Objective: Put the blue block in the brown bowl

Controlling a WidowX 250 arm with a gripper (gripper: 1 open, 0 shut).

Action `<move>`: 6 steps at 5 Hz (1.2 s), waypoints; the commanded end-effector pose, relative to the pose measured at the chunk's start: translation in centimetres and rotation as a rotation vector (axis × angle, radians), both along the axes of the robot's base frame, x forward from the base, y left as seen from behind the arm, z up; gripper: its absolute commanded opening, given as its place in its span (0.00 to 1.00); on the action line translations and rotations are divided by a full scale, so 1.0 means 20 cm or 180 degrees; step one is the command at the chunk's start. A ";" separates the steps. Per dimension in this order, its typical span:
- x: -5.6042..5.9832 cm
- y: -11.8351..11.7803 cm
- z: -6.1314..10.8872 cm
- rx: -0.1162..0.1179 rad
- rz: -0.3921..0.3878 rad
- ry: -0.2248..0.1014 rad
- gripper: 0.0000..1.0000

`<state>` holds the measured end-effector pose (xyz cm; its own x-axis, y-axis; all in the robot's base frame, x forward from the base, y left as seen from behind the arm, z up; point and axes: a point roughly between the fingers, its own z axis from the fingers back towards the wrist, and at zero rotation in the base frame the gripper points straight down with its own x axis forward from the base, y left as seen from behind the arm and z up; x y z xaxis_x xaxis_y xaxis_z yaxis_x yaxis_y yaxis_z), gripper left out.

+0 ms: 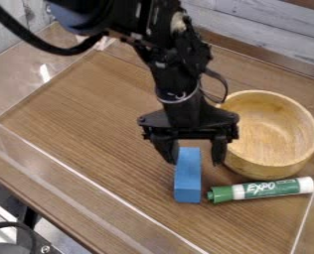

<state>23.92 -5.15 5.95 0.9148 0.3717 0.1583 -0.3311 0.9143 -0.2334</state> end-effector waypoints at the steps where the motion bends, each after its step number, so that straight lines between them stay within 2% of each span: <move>1: 0.03 -0.01 0.00 0.0006 0.0003 -0.0101 1.00; 3: 0.02 -0.02 -0.06 0.0017 0.0063 -0.0088 1.00; 4: 0.02 -0.03 -0.08 0.0022 0.0100 -0.0089 0.00; 6: 0.02 -0.02 -0.04 0.0088 0.0053 -0.0042 0.00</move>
<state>23.08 -5.14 3.68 0.9112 0.3931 0.1231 -0.3689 0.9118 -0.1806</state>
